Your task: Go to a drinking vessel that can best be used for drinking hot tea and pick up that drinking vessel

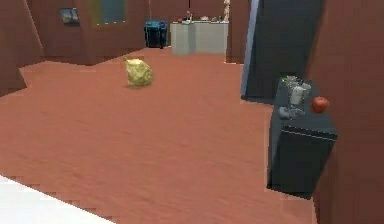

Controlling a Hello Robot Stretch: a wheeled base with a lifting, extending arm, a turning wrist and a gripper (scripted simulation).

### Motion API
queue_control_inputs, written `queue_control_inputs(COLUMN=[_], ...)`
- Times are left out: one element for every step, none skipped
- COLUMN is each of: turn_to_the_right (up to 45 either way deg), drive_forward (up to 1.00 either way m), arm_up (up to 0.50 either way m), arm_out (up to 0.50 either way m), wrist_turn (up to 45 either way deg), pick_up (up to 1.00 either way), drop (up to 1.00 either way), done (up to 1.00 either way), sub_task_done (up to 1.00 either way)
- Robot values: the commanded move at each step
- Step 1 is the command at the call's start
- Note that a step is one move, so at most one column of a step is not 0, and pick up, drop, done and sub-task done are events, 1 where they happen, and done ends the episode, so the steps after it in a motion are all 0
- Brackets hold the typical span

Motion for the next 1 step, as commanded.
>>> queue_control_inputs(turn_to_the_right=[3.0], drive_forward=[0.00], arm_up=[0.00], arm_out=[0.00], wrist_turn=[0.0], pick_up=[0.00], drop=[0.00], done=[0.00], sub_task_done=[0.00])
